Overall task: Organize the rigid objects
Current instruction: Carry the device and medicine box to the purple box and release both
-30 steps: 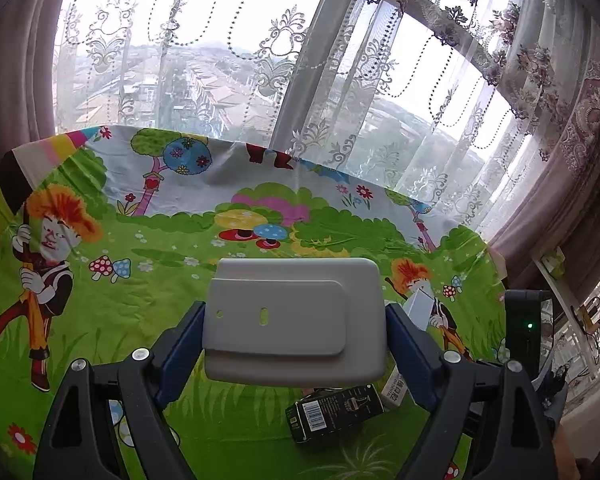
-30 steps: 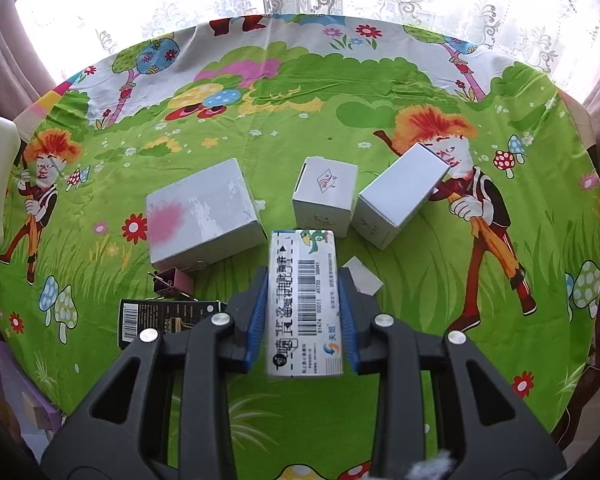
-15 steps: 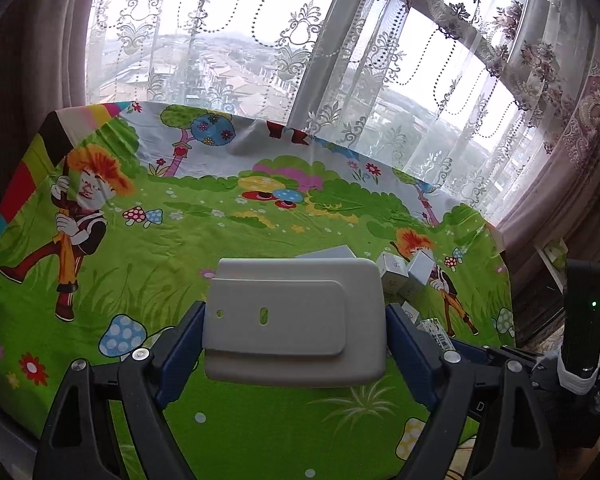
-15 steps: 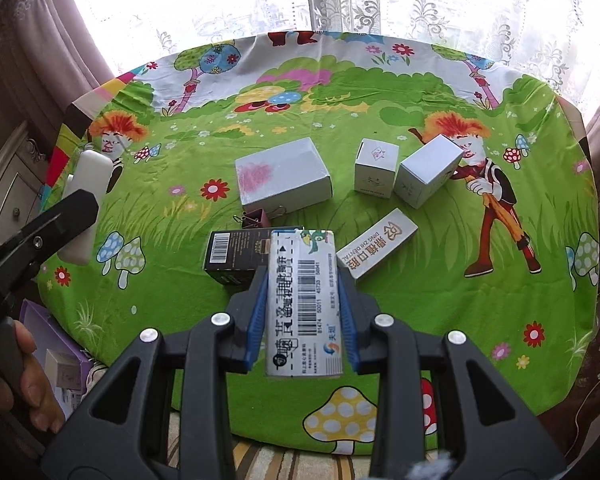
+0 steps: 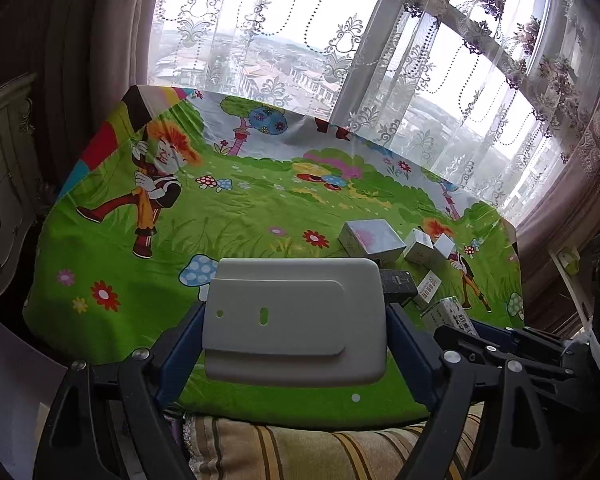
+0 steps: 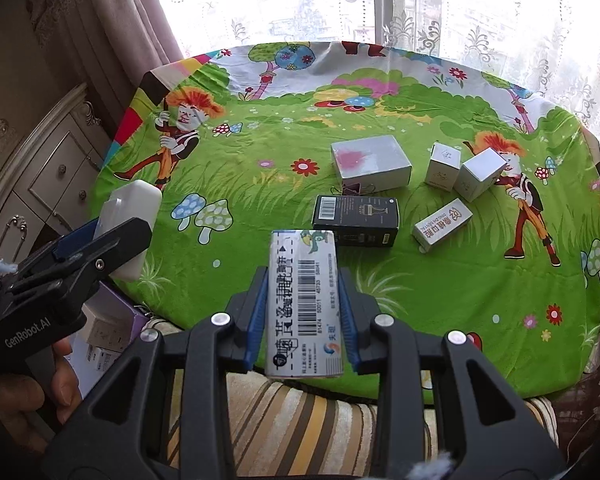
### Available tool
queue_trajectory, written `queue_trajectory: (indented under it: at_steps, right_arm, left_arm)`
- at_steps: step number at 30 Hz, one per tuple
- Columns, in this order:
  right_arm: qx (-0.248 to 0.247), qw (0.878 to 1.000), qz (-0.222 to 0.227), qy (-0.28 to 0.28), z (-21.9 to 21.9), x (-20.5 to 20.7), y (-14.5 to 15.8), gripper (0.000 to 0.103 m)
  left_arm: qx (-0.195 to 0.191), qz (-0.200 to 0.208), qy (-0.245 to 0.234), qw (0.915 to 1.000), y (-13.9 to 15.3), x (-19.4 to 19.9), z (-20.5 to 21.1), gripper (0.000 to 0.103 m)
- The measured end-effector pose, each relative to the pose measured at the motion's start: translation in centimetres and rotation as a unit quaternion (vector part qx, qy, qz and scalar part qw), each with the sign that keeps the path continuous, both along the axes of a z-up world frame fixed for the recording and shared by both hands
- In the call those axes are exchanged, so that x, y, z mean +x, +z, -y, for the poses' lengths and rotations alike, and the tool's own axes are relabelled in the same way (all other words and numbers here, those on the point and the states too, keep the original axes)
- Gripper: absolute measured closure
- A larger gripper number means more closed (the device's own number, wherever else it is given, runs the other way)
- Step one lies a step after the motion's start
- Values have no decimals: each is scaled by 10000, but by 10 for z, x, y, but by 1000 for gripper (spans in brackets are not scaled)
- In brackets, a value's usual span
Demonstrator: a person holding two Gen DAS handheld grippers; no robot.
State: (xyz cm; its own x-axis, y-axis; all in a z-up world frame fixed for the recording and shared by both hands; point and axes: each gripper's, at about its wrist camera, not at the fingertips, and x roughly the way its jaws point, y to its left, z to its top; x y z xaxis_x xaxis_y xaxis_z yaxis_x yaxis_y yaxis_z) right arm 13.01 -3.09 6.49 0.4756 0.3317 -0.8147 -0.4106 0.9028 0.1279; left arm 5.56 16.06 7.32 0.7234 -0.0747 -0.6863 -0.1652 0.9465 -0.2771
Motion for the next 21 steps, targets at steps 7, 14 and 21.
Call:
queue_trajectory:
  at_steps: [7, 14, 21]
  right_arm:
    - [22, 9987, 31, 503, -33, -37, 5, 66]
    - [22, 9943, 50, 1069, -71, -74, 8, 66]
    - [-61, 9851, 70, 1718, -114, -109, 5, 66]
  left_arm:
    - [132, -71, 462, 9988, 2, -47, -37, 16]
    - [204, -193, 1074, 9938, -3, -98, -87, 16]
    - [246, -330, 1520, 9875, -13, -137, -125, 16]
